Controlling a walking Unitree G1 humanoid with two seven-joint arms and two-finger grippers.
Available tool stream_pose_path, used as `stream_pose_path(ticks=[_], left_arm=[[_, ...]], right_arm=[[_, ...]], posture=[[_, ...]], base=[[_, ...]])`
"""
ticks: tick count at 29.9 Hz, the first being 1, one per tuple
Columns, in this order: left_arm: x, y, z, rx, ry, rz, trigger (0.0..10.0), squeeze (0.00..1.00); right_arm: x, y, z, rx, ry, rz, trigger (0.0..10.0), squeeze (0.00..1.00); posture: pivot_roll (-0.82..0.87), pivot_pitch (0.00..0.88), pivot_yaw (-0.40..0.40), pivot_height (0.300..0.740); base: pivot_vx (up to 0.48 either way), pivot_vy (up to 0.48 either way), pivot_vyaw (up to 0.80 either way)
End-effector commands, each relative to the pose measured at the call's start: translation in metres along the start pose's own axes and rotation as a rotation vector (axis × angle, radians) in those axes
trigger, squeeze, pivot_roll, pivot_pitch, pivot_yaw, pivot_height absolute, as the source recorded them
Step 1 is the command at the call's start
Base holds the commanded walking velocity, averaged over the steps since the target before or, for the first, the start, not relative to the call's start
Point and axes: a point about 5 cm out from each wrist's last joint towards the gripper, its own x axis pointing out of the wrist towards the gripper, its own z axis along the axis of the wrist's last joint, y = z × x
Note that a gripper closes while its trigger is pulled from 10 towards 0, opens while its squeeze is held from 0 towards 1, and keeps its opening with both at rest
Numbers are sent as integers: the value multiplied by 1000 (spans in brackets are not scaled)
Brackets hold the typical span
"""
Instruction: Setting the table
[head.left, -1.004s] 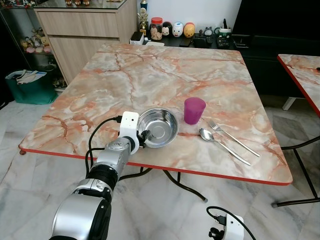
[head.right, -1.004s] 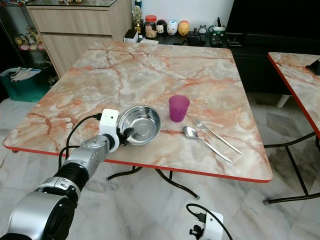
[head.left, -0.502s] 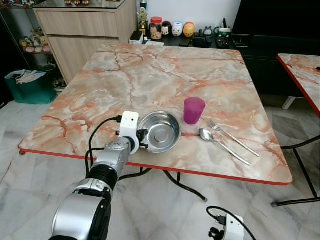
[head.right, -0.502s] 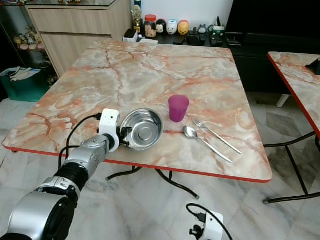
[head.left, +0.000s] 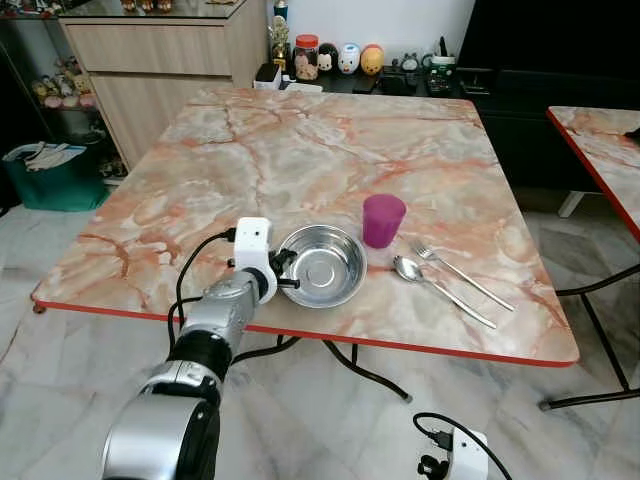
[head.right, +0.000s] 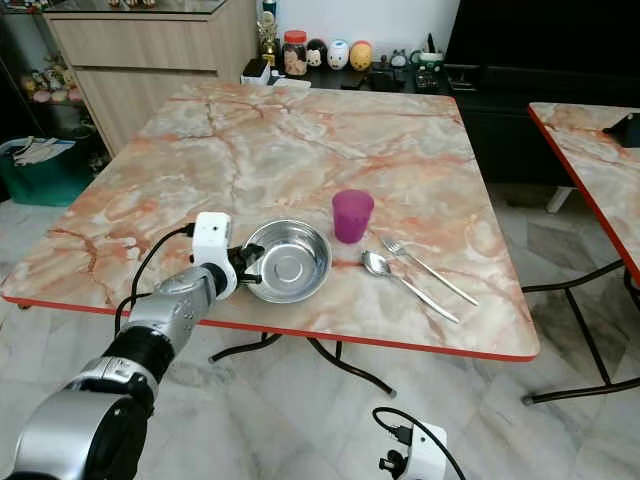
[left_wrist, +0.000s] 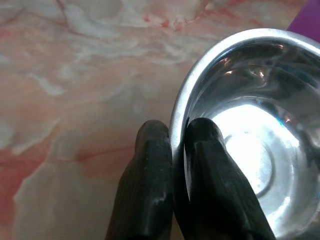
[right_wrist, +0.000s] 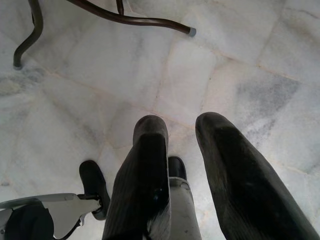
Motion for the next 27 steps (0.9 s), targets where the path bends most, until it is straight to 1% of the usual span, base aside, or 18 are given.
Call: stream_pose_path(ticks=[1,4,5,6,7,10,11,15,16,18,19,20,22,23,25,26,27], left_arm=[[-8,11,-17,-47,25,9,0,0],[-16,12,-16,-123,-44,-43,0,0],[-21,13,-17,-140,-68,-55,5961,0],[-24,14,-17,-148,-82,-61,5961,0],[-30,16,-19,-172,-114,-71,10000,0],[-40,19,-19,-209,-169,-73,10000,0],[-46,22,-19,-235,-208,-62,10000,0],[-56,22,-15,-251,-284,-41,10000,0],[-62,20,-9,-230,-339,-32,10000,0],[-68,18,-2,-213,-388,-19,10000,0],[-72,18,4,-188,-425,-5,10000,0],[-78,16,15,-152,-488,15,10000,0],[-82,14,22,-142,-523,24,10000,0],[-85,11,32,-123,-560,30,10000,0],[-86,8,37,-84,-575,24,10000,0],[-87,4,39,-59,-580,13,10000,0],[-87,4,39,-59,-580,13,10000,0]], right_arm=[[0,-1,-1,-3,10,-2,10000,0],[0,-2,-1,-4,10,-2,10000,0],[0,-2,0,-5,10,-2,10000,0],[0,-2,0,-6,10,-1,10000,0],[0,-3,0,-8,10,-2,10000,0],[0,-3,0,-12,10,-2,10000,0],[0,-4,0,-16,10,-4,10000,0],[0,-5,0,-20,8,-5,10000,0],[-1,-6,0,-21,6,-7,10000,0],[-1,-7,0,-21,5,-8,10000,0],[-1,-7,0,-23,4,-10,10000,0],[-1,-8,0,-25,0,-14,10000,0],[-1,-8,0,-25,0,-15,10000,0],[-1,-9,0,-26,2,-16,10000,0],[-1,-9,0,-32,3,-16,10000,0],[-1,-9,0,-35,3,-16,10000,0],[-1,-9,0,-35,3,-16,10000,0]], posture=[[82,12,-30,740],[83,12,-33,740],[84,12,-34,740],[84,12,-34,740],[87,9,-37,740],[84,3,-40,740],[84,2,-41,740],[82,0,-45,740],[80,0,-46,740],[77,0,-48,740],[75,0,-50,740],[74,0,-51,740],[75,0,-55,740],[79,0,-59,740],[81,0,-60,740],[81,0,-60,740],[81,0,-60,740]], base=[[0,0,0],[0,0,0],[0,0,0],[0,0,0],[0,0,0],[0,0,0],[0,0,0],[0,0,0],[0,0,0],[0,0,0],[0,0,0],[0,0,0],[0,0,0],[0,0,0],[0,0,0],[0,0,0],[0,0,0]])
